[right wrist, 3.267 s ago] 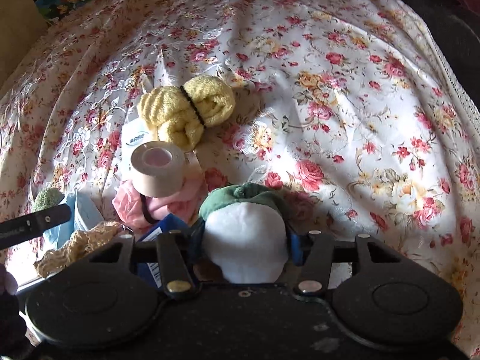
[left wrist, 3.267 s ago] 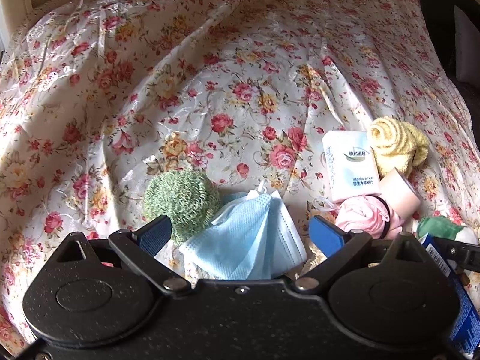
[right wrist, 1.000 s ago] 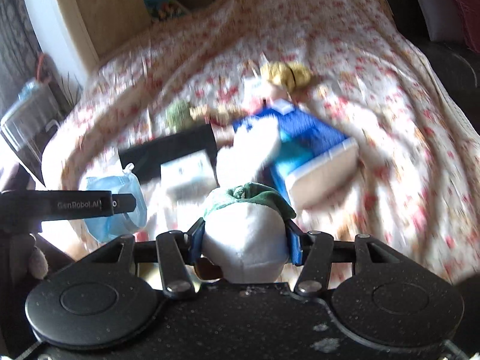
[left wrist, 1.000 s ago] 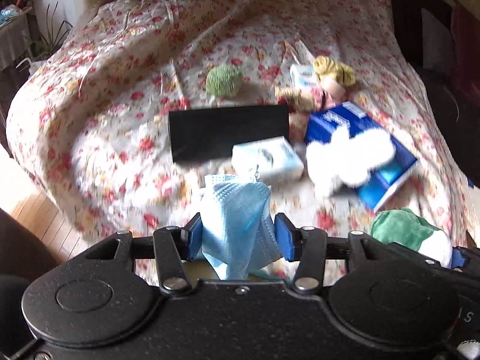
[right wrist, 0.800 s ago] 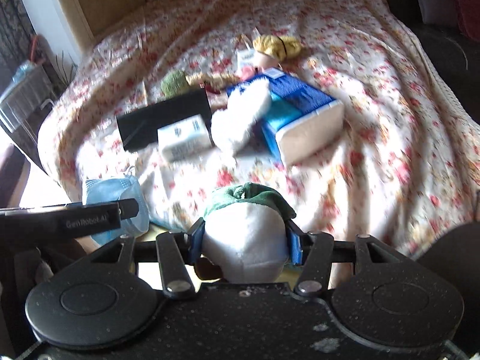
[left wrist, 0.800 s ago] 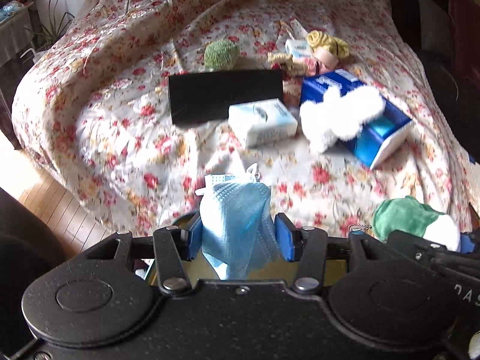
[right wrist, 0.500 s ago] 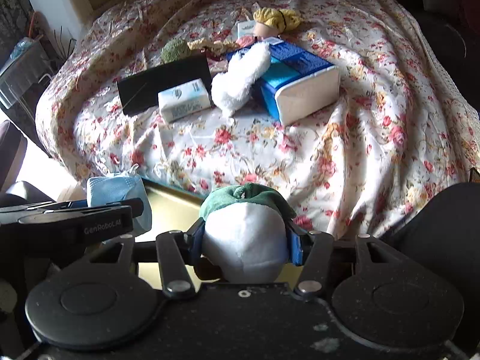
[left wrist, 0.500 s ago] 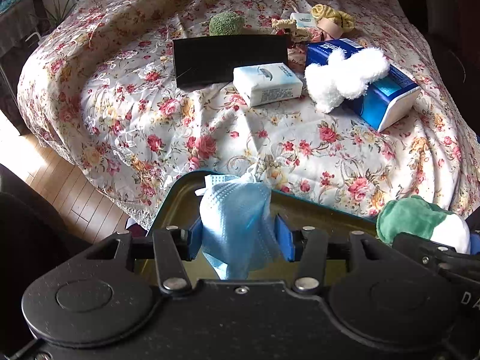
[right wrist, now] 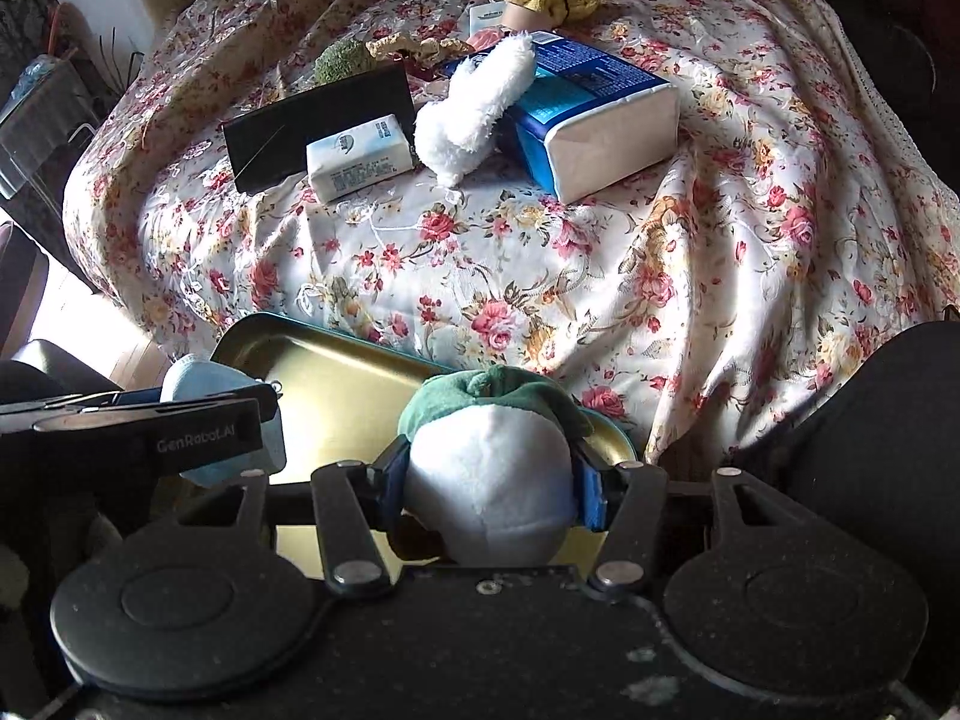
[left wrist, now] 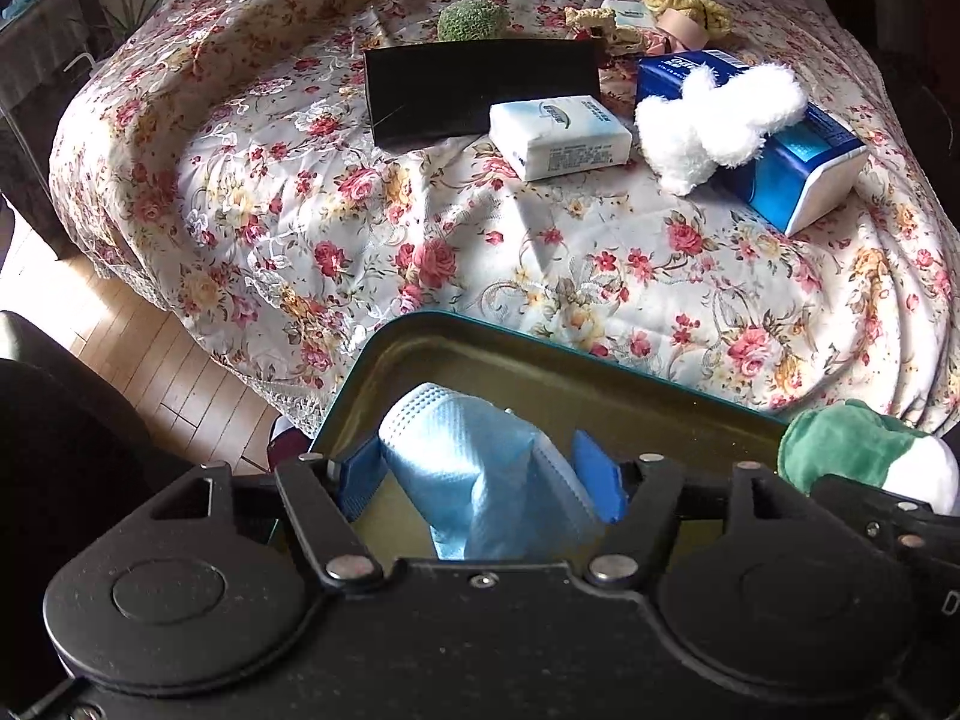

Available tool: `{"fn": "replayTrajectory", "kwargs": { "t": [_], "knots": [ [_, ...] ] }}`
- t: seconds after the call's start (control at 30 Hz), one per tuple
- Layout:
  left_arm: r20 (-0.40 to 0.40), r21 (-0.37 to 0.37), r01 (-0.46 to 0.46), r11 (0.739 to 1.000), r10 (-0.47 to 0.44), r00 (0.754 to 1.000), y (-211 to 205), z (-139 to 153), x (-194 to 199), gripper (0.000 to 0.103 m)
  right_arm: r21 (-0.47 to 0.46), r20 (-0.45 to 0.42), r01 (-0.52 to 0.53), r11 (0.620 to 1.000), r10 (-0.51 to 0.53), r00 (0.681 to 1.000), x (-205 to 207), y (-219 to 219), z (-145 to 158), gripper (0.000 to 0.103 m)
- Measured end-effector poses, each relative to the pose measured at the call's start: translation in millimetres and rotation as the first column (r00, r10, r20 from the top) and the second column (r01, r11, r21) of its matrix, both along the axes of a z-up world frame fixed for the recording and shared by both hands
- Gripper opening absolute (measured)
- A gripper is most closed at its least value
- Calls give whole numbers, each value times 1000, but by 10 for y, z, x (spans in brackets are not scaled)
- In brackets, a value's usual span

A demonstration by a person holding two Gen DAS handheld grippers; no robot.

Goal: Organize soft objects
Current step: 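Carry the mask and the plush in both grippers over the gold tin tray, then open the left gripper to drop the mask while the right drops the plush into the tray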

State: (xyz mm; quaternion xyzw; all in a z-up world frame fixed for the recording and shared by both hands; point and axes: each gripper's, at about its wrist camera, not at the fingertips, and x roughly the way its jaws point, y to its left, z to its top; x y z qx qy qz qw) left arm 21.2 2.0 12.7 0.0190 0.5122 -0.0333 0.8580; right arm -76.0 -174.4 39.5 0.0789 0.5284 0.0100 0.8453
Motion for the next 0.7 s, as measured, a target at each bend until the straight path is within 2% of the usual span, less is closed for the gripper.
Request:
{"fn": "replayTrajectory", "kwargs": {
  "t": [0.17,0.33,0.7],
  "knots": [
    [-6,4,-2,1000,2,1000,9,-7,-3,74,3,-5,-1,1000,1,1000,4,8,-10,56],
    [-10,5,-2,1000,2,1000,12,-7,-4,77,4,3,-3,1000,3,1000,1,15,7,58],
    [-18,-3,5,1000,-5,1000,5,-6,-6,79,-3,14,-6,1000,6,1000,11,13,20,60]
  ]
}}
